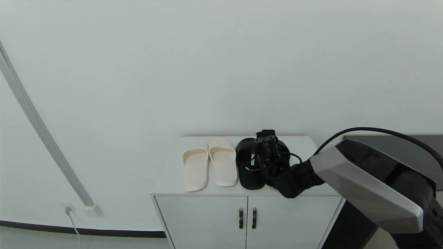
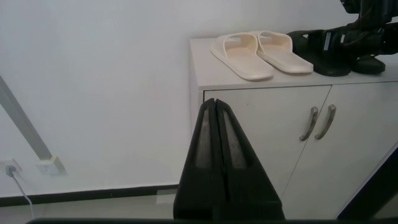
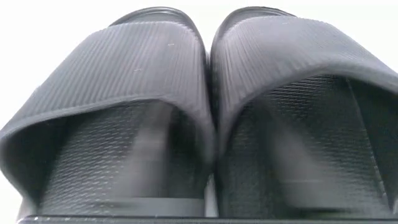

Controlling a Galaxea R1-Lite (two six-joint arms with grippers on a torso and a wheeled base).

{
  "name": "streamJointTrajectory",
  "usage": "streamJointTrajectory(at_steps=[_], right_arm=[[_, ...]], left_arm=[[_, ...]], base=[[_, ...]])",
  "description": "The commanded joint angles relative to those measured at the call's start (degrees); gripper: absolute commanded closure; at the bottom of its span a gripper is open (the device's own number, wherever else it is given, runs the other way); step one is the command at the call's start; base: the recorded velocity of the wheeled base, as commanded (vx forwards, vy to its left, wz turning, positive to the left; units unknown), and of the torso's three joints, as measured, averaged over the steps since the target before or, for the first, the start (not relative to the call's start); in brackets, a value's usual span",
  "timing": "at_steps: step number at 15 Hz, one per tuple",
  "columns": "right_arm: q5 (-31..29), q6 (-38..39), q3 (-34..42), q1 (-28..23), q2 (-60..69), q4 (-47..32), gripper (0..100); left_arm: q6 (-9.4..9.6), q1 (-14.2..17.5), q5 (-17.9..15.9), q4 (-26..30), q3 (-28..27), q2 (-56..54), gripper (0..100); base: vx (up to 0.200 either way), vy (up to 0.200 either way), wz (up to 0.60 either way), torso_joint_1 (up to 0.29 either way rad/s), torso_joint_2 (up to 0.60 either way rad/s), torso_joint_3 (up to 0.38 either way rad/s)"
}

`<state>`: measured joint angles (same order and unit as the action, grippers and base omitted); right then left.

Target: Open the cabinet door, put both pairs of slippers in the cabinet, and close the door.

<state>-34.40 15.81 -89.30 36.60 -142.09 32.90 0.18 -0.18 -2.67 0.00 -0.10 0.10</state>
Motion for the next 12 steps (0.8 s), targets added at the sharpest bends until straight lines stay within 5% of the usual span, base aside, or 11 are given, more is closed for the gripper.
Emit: streamJointTrajectory(at_steps=[1,8,12], right_arm=[[0.04,-0.08,-0.18,0.05,-0.29,-0.21,100],[-0.49,-0.25,7.21,0.41,8.50,0.67,100],[2.67,-7.64,30.06,2.34,23.97,13.33,100]], left_arm=[[-0.01,0.01,0.03,0.00,0.01,-0.01,100],[-0.09,0.01,0.12,0.00,0.01,-0.01,100],[-0.09,0.01,0.12,0.00,0.01,-0.01,100]], base=[[0.000,0.000,0.00,0.000,0.00,0.000],[0.000,0.000,0.00,0.000,0.00,0.000],[0.000,0.000,0.00,0.000,0.00,0.000]])
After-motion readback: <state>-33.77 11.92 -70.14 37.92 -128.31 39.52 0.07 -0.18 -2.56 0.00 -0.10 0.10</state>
